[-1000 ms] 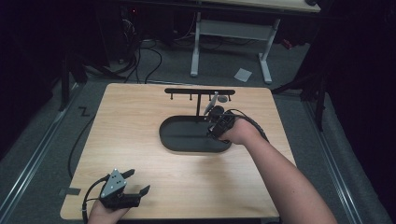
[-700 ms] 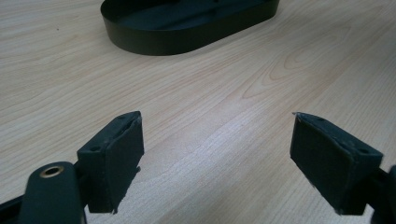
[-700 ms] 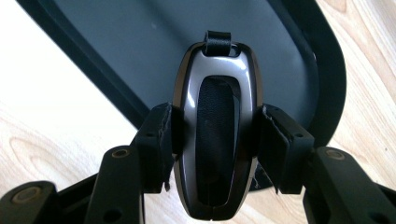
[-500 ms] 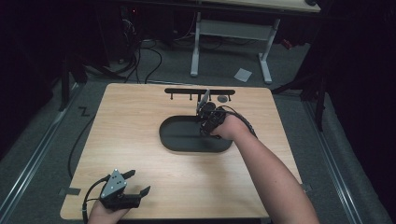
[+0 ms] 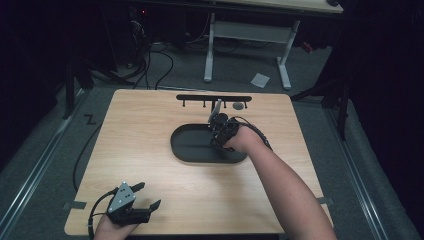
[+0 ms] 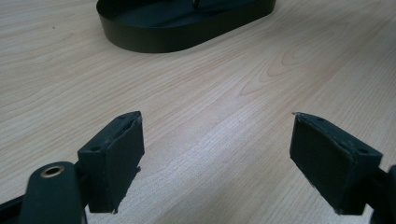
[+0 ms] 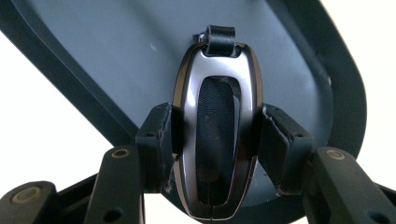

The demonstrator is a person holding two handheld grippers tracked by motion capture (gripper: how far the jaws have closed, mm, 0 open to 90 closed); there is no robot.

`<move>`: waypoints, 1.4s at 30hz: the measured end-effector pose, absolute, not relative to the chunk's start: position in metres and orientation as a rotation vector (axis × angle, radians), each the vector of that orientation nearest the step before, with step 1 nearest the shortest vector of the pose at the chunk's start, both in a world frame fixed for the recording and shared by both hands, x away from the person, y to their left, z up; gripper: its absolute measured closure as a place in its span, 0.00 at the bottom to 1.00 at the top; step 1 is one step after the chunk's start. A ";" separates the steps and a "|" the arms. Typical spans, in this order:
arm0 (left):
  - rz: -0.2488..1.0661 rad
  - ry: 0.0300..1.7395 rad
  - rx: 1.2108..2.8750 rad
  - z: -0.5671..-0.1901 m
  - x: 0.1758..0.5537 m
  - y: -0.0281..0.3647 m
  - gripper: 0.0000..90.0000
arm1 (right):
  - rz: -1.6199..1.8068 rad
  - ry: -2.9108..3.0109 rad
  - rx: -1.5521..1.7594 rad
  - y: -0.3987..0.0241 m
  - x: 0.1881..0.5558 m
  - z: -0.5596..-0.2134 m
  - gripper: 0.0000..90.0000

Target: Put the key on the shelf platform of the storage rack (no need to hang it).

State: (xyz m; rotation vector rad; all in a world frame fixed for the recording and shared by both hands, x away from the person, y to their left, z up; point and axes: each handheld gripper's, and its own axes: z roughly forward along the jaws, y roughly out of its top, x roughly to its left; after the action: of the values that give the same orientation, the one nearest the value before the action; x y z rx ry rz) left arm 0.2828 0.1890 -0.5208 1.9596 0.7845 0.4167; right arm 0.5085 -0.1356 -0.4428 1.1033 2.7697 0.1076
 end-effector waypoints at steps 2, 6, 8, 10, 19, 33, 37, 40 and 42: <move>0.420 0.783 1.960 -0.521 0.283 0.189 0.20 | 0.100 2.769 1.111 -0.138 0.507 -0.444 0.54; 0.418 0.784 1.959 -0.522 0.283 0.187 0.20 | 0.072 2.774 1.111 -0.148 0.505 -0.452 0.54; 0.418 0.782 1.962 -0.522 0.283 0.187 0.20 | 0.068 2.779 1.112 -0.153 0.504 -0.457 0.54; 0.417 0.782 1.963 -0.522 0.283 0.187 0.20 | 0.039 2.779 1.115 -0.156 0.503 -0.464 0.54; 0.417 0.781 1.964 -0.522 0.283 0.187 0.20 | 0.034 2.758 1.113 -0.156 0.506 -0.479 0.54; 0.418 0.784 1.964 -0.522 0.283 0.188 0.20 | 0.052 2.734 1.157 -0.153 0.511 -0.486 0.51; 0.417 0.782 1.967 -0.522 0.283 0.188 0.20 | 0.079 2.727 1.180 -0.155 0.510 -0.483 0.44; 0.417 0.779 1.967 -0.522 0.283 0.187 0.20 | 0.103 2.716 1.172 -0.157 0.509 -0.477 0.41; 0.414 0.778 1.970 -0.522 0.283 0.187 0.20 | 0.147 2.701 1.179 -0.160 0.506 -0.472 0.40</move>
State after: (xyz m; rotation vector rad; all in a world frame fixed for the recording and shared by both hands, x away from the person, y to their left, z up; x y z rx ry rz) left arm 0.2831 0.1870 -0.5223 1.9701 0.7778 0.4138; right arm 0.5057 -0.1598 -0.4719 1.1792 2.7007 0.1472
